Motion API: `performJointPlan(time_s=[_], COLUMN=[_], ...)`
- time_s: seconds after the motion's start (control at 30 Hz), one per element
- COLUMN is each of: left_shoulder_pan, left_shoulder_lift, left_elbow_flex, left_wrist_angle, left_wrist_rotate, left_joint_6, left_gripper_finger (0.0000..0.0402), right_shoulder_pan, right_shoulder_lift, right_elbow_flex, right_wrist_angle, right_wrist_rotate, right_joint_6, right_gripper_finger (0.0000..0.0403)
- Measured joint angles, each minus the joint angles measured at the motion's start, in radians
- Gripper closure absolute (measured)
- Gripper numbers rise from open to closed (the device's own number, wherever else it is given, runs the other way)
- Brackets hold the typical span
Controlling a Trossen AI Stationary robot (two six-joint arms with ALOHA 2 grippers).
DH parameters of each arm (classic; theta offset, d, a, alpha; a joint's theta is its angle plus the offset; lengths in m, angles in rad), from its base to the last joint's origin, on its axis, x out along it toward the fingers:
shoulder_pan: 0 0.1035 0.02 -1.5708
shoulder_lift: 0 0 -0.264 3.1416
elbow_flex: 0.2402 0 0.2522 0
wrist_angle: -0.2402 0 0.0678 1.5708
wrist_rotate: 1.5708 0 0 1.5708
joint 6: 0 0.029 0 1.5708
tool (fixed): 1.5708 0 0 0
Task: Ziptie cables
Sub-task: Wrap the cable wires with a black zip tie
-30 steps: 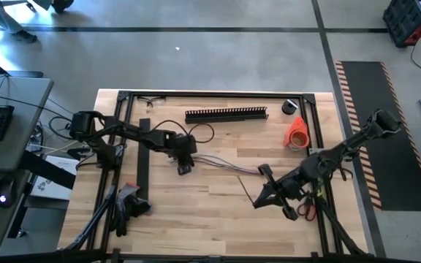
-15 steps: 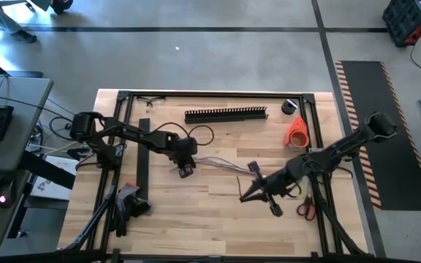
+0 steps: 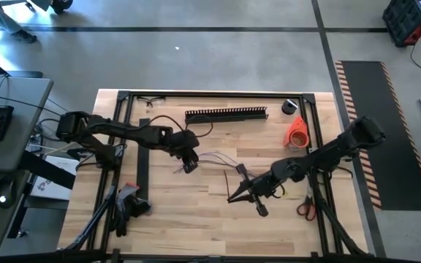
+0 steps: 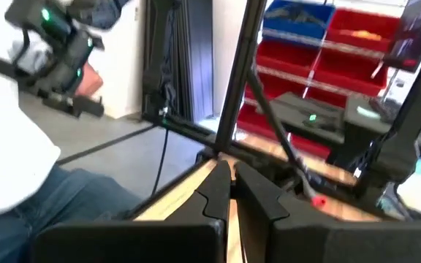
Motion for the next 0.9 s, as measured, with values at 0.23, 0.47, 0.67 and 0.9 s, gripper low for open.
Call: performJointPlan(time_s=[0.23,0.47,0.67,0.9], left_shoulder_pan=[-0.040,-0.067,-0.039,0.009], left_shoulder_lift=[-0.002,-0.002,-0.003,-0.003], left_elbow_flex=[0.000,0.000,-0.056,-0.171], left_wrist_angle=[-0.003,-0.004,0.017,0.075], left_wrist_rotate=[-0.018,-0.058,-0.104,-0.052], left_joint_6=[-0.024,-0.026,-0.027,-0.057], left_gripper_finger=[0.0401,0.0401,0.0401,0.0357], right_shoulder_pan=[-0.033,-0.091,-0.097,-0.097], right_shoulder_lift=[0.042,0.041,0.041,0.041], right_elbow_flex=[-0.062,-0.236,-0.267,-0.267], right_wrist_angle=[0.079,0.368,0.366,0.352], right_wrist_rotate=[0.081,0.125,0.183,0.182], right_joint_6=[0.022,0.146,0.151,0.136], right_gripper_finger=[0.0403,0.0403,0.0403,0.0403])
